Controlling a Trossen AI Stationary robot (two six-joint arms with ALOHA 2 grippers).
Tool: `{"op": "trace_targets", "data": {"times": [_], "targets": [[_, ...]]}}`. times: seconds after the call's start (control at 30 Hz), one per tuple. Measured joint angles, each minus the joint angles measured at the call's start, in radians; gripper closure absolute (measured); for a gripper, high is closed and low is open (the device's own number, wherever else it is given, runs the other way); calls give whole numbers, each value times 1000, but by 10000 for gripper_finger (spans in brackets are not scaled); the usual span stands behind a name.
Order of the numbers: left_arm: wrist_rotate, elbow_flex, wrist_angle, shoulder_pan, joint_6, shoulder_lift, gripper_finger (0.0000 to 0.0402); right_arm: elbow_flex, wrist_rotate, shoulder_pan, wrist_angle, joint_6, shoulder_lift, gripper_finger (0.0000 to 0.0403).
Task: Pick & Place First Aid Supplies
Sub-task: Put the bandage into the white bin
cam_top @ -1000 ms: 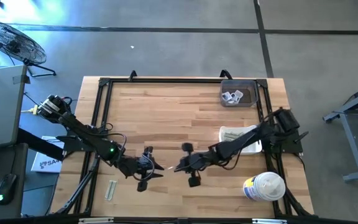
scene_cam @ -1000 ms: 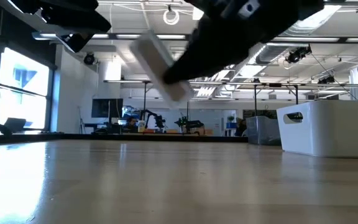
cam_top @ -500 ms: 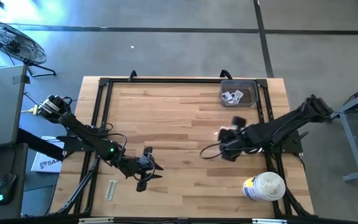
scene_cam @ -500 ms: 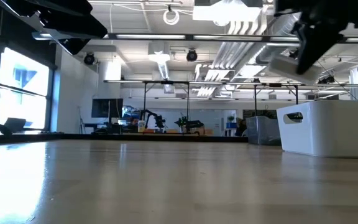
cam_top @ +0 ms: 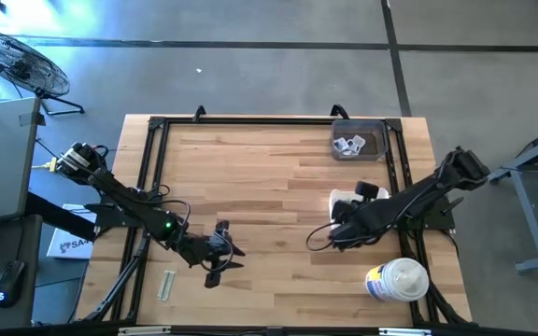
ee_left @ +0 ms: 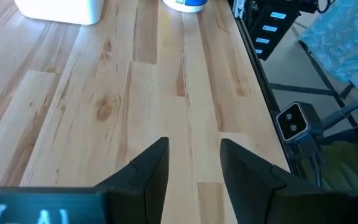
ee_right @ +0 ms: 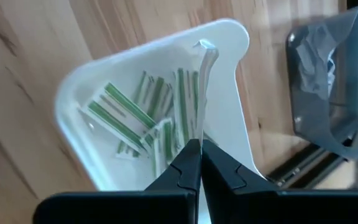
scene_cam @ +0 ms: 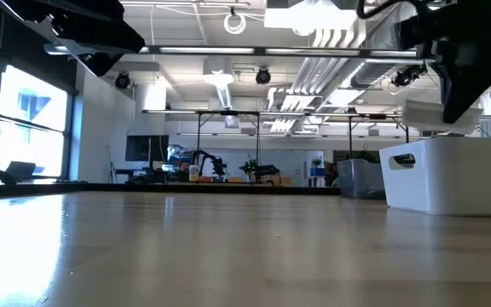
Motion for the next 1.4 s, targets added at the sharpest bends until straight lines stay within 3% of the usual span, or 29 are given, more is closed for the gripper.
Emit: {"op": "trace_targets", "data": {"times": [0.2,0.37,0.63,0.87,1.03,1.17,1.3,1.4], "targets": [[6,0,0,0,-1,0,259,-8,-48,-8,-30,-28,53,401],[6,0,0,0,-3,0,259,-135,-158,-40,85,-106,50,399],[5,0,0,0,1,0,259,-209,-133,-102,137,-134,47,394],[-16,0,0,0,1,0,259,-179,-177,-125,136,-136,47,349],[-5,0,2,0,-1,-3,259,-112,-222,-126,80,-105,47,304],[-2,24,-28,-1,5,-51,259,18,-254,-113,-45,-38,47,294],[41,110,-231,-2,-28,-98,259,173,-189,-56,-109,-16,46,302],[80,202,-437,-11,-88,-109,259,258,-80,-3,-34,-37,45,309]]}}
